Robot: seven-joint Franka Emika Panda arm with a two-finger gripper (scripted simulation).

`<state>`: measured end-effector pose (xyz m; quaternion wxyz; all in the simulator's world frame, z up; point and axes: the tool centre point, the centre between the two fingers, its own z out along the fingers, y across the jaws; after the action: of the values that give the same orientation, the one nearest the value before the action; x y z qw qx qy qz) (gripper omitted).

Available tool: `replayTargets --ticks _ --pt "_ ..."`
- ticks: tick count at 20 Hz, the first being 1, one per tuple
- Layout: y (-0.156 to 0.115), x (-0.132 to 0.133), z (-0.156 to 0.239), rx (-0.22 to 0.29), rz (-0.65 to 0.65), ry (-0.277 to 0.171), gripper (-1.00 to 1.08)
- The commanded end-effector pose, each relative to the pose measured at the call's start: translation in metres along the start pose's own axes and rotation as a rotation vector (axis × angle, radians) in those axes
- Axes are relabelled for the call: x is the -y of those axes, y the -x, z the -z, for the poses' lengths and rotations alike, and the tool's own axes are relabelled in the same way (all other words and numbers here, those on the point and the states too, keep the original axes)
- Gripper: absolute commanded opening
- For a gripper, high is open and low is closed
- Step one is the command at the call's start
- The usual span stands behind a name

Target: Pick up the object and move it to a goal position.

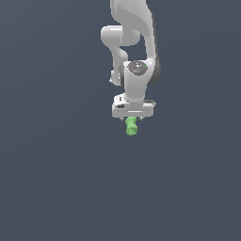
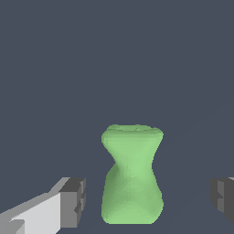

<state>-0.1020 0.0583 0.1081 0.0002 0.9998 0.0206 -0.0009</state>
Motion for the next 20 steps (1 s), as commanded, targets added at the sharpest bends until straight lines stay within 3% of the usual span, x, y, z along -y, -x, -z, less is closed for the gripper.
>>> replayTargets --ticks 1,8,20 --pt "0.004 0.002 -0.001 -0.002 0.001 0.000 1.00" --pt "0.004 0.002 -0.006 -0.001 0.001 0.000 1.00" --pt "0.005 0.003 -0.049 -0.002 0.001 -0.001 1.00"
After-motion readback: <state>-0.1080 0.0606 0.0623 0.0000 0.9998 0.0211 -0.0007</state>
